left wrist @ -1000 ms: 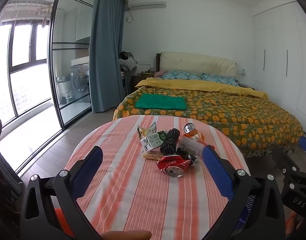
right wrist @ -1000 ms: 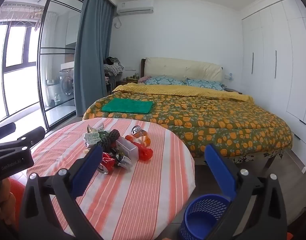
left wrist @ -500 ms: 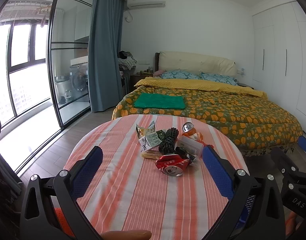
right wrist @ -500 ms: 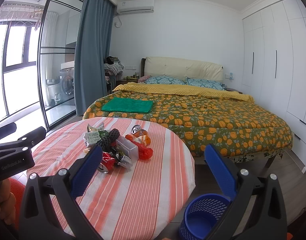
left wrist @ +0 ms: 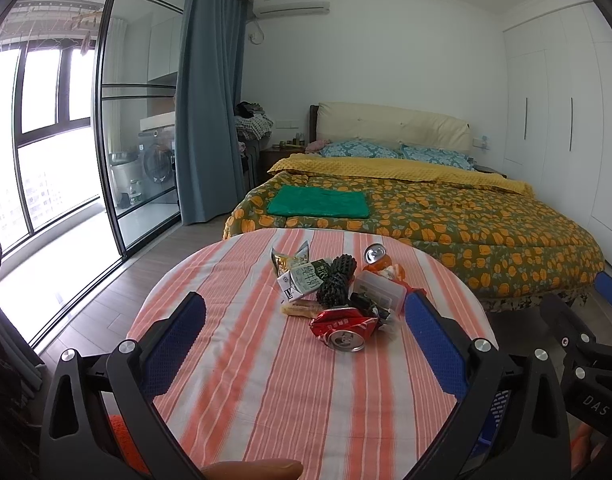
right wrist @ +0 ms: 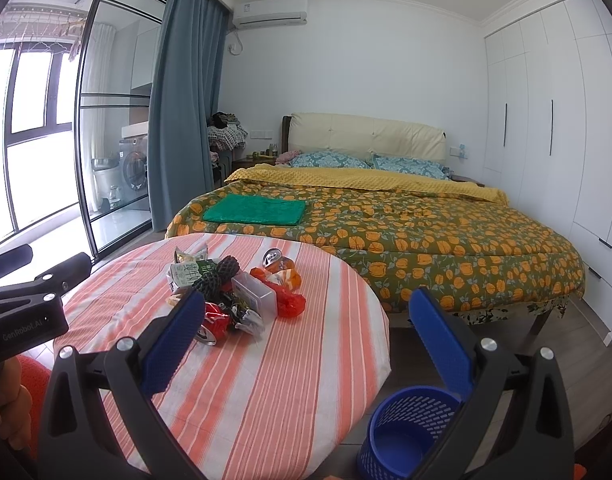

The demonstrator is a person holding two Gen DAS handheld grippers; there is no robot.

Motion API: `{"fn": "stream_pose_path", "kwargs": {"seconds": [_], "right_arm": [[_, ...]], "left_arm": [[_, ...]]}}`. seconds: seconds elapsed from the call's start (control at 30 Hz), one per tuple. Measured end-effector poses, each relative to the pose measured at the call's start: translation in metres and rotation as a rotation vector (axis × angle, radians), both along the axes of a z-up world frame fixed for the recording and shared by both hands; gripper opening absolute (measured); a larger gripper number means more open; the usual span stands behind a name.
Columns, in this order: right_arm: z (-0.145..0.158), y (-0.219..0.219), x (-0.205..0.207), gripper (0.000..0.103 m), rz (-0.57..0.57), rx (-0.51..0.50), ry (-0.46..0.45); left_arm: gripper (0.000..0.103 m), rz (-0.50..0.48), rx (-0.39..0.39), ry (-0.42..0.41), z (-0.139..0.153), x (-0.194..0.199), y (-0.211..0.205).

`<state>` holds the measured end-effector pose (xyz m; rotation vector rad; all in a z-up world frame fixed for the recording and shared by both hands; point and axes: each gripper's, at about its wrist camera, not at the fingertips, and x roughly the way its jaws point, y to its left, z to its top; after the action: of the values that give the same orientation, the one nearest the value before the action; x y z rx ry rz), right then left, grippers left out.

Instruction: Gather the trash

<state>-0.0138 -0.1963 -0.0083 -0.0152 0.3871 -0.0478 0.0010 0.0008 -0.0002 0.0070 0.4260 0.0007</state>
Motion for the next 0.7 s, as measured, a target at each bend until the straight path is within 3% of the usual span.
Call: {"fn": "stream_pose_path", "kwargs": {"seconds": [0.7], "right_arm": [[-0.0049, 0.0000, -0.0031, 0.098, -0.004, 0.002, -0.005]], "left_arm": [[0.099, 0.000, 0.001, -0.001, -0.0008, -0.0029, -0.0028]]}}
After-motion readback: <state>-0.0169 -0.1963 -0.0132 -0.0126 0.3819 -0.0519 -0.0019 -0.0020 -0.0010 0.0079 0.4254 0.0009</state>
